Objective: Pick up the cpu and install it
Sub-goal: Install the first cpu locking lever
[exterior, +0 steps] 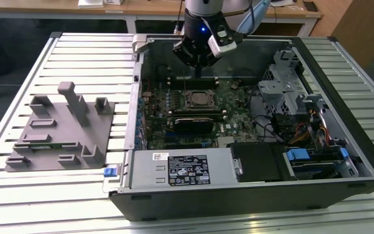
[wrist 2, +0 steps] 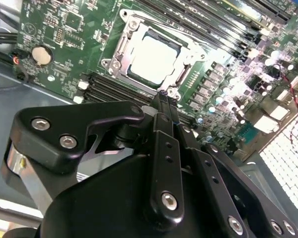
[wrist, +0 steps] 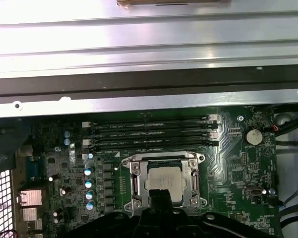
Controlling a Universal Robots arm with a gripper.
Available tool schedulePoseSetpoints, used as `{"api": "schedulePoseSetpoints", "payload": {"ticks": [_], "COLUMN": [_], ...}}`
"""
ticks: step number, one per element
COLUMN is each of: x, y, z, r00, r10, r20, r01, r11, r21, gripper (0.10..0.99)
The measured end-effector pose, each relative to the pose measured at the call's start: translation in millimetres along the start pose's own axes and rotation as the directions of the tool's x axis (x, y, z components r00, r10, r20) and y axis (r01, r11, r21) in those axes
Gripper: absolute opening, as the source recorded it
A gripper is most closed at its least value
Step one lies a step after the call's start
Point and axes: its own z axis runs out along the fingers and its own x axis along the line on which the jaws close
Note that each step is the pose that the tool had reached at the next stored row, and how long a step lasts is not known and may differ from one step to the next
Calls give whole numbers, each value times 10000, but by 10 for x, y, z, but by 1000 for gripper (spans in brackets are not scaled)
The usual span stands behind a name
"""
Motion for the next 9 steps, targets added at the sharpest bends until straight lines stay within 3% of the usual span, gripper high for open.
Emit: {"api": "schedulePoseSetpoints", "payload": {"ticks": [9], "x": [84], "y": [-7], "z": [7], "r00": [9999], "r10": [-125], "r20": [-3], "r01": [125], "r11": [9999], "r21": [-3], "gripper": [122]}}
